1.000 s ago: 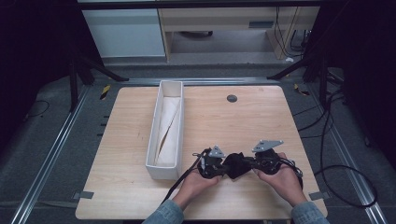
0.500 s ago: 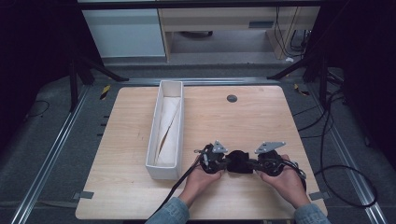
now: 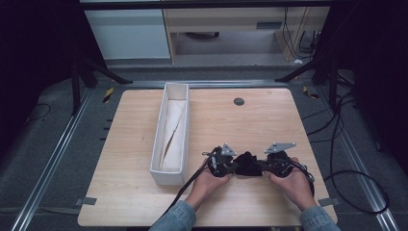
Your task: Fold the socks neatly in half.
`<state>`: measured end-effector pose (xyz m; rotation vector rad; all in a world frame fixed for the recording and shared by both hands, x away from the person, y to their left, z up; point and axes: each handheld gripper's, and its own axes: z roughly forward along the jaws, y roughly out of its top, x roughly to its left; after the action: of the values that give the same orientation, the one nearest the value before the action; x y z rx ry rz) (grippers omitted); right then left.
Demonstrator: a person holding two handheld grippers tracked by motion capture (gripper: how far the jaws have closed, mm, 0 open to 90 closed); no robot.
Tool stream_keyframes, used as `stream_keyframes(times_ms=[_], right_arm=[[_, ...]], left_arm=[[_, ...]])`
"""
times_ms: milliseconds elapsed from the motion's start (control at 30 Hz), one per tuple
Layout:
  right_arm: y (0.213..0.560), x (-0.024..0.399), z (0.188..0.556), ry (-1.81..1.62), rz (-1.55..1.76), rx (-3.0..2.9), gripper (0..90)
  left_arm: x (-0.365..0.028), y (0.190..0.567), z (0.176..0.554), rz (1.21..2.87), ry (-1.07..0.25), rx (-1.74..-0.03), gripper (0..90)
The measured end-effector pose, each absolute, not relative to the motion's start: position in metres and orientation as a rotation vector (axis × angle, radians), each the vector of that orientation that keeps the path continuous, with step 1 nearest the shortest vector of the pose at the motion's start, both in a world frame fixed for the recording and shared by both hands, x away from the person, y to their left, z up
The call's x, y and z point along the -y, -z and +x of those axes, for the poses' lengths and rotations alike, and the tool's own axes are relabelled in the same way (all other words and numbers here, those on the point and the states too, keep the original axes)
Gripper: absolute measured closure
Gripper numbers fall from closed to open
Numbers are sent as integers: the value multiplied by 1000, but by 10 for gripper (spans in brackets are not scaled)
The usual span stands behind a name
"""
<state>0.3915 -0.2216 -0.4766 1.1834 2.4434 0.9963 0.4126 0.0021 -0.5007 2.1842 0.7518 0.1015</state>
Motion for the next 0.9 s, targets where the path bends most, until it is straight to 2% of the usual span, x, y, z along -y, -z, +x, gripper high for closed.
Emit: stream_keyframes(times_ms=[900], right_arm=[[479, 221, 356, -1055, 1165, -2452, 835]], left_arm=[[-10, 500, 385, 2217, -106, -685, 842]])
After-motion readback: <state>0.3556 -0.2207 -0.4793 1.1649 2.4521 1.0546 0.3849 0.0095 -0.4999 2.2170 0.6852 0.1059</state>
